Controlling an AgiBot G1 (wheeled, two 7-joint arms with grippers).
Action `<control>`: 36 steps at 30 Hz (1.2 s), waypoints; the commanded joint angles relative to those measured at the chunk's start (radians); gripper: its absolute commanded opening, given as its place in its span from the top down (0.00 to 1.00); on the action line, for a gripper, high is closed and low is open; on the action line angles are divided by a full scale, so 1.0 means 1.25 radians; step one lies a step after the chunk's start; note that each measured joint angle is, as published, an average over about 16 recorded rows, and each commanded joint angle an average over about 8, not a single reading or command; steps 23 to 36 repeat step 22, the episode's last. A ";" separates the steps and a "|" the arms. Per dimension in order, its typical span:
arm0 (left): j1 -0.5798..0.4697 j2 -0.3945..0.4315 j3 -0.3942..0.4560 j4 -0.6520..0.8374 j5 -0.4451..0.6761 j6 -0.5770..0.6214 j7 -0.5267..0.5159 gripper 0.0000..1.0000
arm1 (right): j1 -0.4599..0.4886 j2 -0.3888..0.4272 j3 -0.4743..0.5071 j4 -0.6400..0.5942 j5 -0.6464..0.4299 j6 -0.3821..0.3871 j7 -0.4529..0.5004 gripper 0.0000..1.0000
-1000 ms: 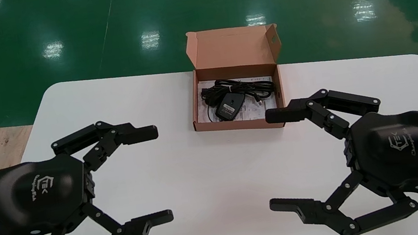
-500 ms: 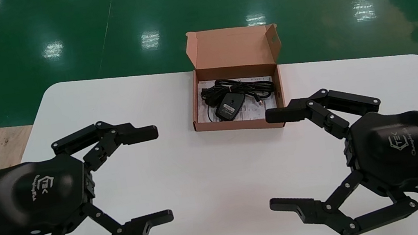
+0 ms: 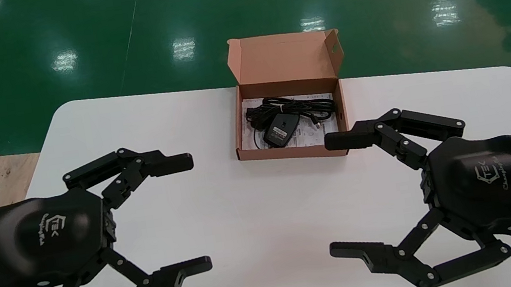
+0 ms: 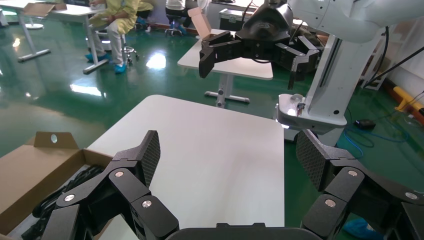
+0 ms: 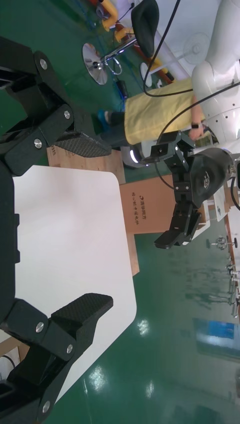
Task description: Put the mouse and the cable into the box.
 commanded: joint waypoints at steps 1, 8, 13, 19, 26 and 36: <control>0.000 0.000 0.000 0.000 0.000 0.000 0.000 0.00 | 0.000 0.000 0.000 0.000 0.000 0.000 0.000 0.00; 0.000 0.000 0.000 0.000 0.000 0.000 0.000 0.00 | 0.000 0.000 0.000 0.000 0.000 0.000 0.000 0.00; 0.000 0.000 0.000 0.000 0.000 0.000 0.000 0.00 | 0.000 0.000 0.000 0.000 0.000 0.000 0.000 0.00; 0.000 0.000 0.000 0.000 0.000 0.000 0.000 0.00 | 0.000 0.000 0.000 0.000 0.000 0.000 0.000 0.00; 0.000 0.000 0.000 0.000 0.000 0.000 0.000 0.00 | 0.000 0.000 0.000 0.000 0.000 0.000 0.000 0.00; 0.000 0.000 0.000 0.000 0.000 0.000 0.000 0.00 | 0.000 0.000 0.000 0.000 0.000 0.000 0.000 0.00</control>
